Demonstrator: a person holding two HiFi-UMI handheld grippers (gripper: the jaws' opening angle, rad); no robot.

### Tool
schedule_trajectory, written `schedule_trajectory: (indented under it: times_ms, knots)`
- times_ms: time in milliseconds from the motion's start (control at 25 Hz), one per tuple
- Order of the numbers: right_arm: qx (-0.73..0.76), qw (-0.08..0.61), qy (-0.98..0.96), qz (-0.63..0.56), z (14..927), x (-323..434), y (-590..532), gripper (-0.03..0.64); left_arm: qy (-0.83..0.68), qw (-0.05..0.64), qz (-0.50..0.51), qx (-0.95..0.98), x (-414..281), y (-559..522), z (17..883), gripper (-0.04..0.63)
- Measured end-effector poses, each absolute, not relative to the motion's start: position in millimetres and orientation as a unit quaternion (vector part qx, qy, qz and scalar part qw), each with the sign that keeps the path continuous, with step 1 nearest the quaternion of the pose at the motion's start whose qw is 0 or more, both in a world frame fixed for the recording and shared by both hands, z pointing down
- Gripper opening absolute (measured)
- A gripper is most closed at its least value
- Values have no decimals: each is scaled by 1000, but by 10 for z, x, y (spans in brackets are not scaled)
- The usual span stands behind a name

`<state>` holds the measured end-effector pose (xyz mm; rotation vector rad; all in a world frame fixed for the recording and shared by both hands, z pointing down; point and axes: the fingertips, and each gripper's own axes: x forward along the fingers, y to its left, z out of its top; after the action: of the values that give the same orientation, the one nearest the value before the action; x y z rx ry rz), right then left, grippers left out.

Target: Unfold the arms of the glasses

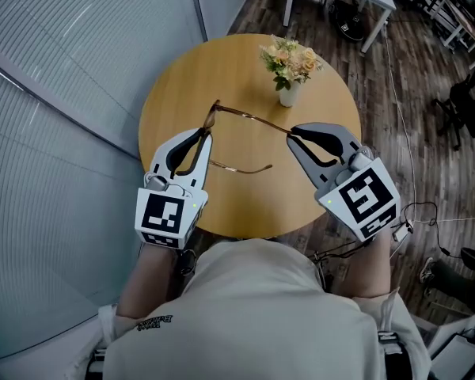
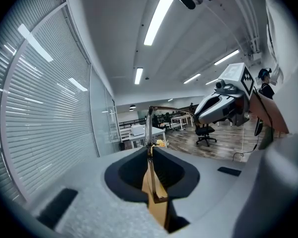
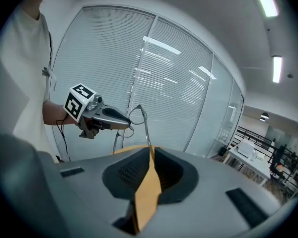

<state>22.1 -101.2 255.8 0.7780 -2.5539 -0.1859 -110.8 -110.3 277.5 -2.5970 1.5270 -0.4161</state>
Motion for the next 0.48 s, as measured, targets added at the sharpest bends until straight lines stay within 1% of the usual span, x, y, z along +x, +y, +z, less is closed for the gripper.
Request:
schedule_trajectory:
  times_ms: [200,320,480]
  knots:
    - [284,193,-936,-72,2358,234,-977,41,526,63,-117,-840,-1233,-1249,2551,43]
    - [326,168,-926,-91,2161,366,-1055,41,529,70,-93,-840,-1229,-1286,2398,43]
    - [384,112,-911,-101,1876,598,-1158,40,528,83,-69,-842,-1178,-1310,2231,43]
